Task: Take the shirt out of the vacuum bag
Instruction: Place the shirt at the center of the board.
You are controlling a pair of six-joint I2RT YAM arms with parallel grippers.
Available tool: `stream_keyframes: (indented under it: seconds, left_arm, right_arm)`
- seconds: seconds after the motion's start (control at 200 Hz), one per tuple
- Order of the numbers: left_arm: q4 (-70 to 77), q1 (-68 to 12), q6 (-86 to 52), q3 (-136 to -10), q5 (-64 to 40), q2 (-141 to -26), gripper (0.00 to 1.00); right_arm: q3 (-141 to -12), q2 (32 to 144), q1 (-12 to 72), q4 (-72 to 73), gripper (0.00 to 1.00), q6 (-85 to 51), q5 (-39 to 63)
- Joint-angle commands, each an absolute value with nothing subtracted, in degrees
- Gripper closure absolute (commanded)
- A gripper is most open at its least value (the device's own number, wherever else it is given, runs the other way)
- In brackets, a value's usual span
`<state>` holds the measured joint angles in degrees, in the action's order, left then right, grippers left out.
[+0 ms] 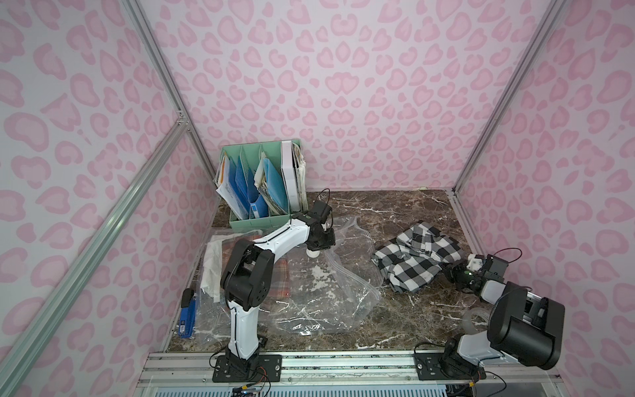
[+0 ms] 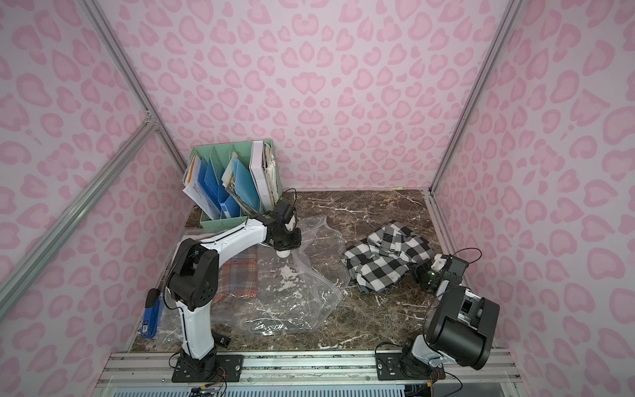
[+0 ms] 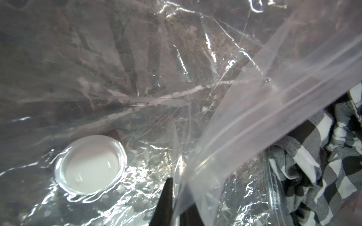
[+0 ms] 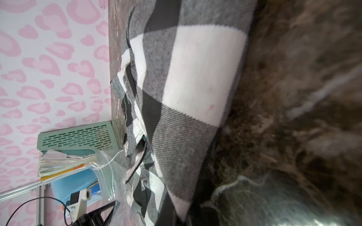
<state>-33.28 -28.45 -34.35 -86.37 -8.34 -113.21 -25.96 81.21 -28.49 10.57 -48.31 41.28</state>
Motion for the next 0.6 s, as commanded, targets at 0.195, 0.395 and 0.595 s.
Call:
stream_keyframes:
  seconds: [0.195, 0.395, 0.595]
  left_arm:
    - [-34.7, -27.6, -32.8, -87.9, -6.9, -111.3, 0.9]
    - [-34.5, -27.6, -32.7, -89.5, -6.9, -110.0, 0.9]
    - [-33.0, -27.3, -32.8, -89.8, -7.7, -109.9, 0.9]
  right_arm:
    - [-27.4, 78.5, -25.8, 5.2, 0.93, -51.3, 36.6]
    - [-28.3, 67.4, -26.3, -13.1, 0.48, -48.7, 32.3]
    - [-29.6, 60.7, -25.4, -27.7, 0.39, -44.9, 28.3]
